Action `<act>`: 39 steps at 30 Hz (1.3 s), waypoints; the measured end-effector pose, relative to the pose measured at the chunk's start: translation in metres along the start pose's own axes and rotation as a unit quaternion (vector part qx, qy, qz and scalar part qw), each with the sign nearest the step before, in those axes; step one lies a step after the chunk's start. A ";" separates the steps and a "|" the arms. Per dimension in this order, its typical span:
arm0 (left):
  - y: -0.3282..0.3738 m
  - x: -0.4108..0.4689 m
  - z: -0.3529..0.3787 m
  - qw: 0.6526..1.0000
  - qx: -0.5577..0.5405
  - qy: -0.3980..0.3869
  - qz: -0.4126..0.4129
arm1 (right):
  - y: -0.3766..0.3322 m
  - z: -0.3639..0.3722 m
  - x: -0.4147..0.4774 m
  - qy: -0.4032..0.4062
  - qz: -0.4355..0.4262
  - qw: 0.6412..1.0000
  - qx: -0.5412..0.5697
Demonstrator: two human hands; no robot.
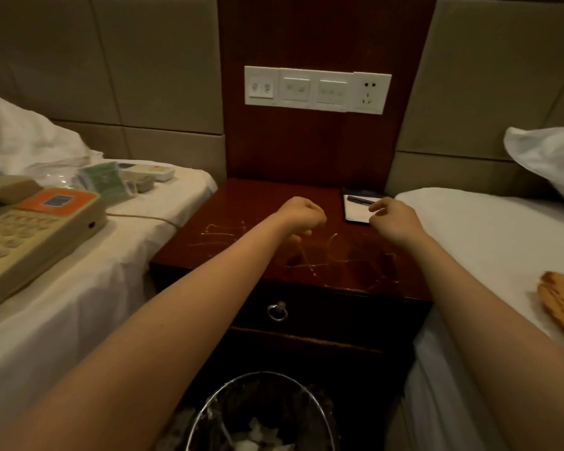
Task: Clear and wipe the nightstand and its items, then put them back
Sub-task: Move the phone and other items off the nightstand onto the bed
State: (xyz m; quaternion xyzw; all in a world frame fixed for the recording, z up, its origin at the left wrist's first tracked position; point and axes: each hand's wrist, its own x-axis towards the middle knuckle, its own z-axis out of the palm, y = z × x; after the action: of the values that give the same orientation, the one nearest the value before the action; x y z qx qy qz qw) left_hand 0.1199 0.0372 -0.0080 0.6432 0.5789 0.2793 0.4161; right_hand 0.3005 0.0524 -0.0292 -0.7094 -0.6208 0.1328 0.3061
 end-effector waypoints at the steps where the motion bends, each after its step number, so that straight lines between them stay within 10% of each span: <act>1: 0.002 0.009 0.006 1.000 -0.004 -0.001 0.002 | 0.006 -0.001 0.006 0.005 0.002 1.000 -0.009; 12: 0.018 0.108 0.058 0.999 -0.023 0.007 -0.022 | 0.046 0.011 0.070 0.010 -0.066 0.953 -0.296; 39: 0.031 0.172 0.082 0.965 -0.222 0.018 -0.136 | 0.064 0.024 0.106 0.063 -0.048 0.936 -0.342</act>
State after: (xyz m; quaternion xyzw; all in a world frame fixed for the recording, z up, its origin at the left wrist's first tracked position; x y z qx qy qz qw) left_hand 0.2349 0.1883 -0.0430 0.4448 0.5920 0.3529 0.5719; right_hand 0.3584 0.1586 -0.0662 -0.7476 -0.6413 -0.1475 0.0898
